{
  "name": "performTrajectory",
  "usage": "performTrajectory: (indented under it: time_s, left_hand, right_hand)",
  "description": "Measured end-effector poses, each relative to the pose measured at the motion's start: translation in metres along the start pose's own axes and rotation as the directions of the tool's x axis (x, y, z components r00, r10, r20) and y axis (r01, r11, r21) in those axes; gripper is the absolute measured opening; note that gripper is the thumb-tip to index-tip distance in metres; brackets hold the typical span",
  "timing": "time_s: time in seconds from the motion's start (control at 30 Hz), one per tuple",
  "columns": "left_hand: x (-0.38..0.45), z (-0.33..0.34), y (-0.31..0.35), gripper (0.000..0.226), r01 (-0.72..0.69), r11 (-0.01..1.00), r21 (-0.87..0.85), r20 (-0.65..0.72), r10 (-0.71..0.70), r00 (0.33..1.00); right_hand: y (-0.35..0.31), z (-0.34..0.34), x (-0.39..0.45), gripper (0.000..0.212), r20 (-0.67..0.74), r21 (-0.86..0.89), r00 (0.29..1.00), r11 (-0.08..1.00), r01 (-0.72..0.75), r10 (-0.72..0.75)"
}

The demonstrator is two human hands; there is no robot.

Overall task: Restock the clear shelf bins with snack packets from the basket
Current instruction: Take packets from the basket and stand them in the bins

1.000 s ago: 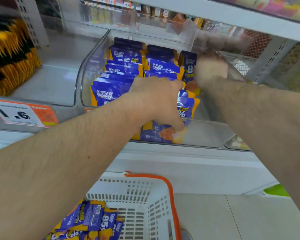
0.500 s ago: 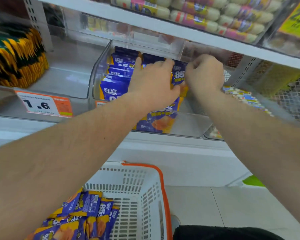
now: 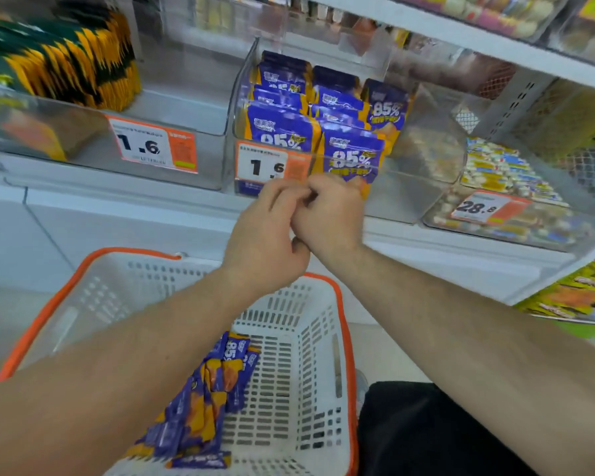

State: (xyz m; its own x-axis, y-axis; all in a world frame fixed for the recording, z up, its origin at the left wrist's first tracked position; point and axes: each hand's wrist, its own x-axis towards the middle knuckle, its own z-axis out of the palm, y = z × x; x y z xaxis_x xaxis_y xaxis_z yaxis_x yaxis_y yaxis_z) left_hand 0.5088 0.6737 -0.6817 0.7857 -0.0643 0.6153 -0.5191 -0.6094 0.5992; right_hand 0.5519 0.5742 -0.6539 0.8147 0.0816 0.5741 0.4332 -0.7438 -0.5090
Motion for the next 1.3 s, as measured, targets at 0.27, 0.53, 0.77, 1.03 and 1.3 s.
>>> performTrajectory:
  time_s: [0.27,0.53,0.77,1.03,1.3]
  left_hand:
    - [-0.072,-0.010,-0.062,0.049,0.269,0.963,0.021,0.173,-0.268,0.948]
    - [-0.142,-0.033,-0.131,0.046,0.690,0.682,0.243,0.284,-0.730,0.621]
    - [-0.171,-0.047,-0.161,0.039,0.778,0.548,0.306,0.286,-0.833,0.474]
    - [-0.184,-0.043,-0.161,0.035,0.807,0.494,0.324,0.350,-0.855,0.383]
    - [-0.185,-0.040,-0.146,0.032,0.809,0.487,0.329,0.397,-0.848,0.350]
  right_hand:
    - [0.006,0.075,-0.054,0.016,0.383,-0.015,0.923,0.999,-0.028,0.032]
    - [0.051,0.177,-0.134,0.029,0.843,-0.324,0.379,0.922,-0.210,0.382]
    - [0.081,0.223,-0.216,0.028,0.759,-0.537,0.024,0.647,-0.542,0.650]
    - [0.074,0.227,-0.276,0.013,0.663,-0.554,-0.216,0.276,-0.785,0.717]
    - [0.085,0.178,-0.226,0.031,0.693,-0.597,-0.085,0.504,-0.624,0.716]
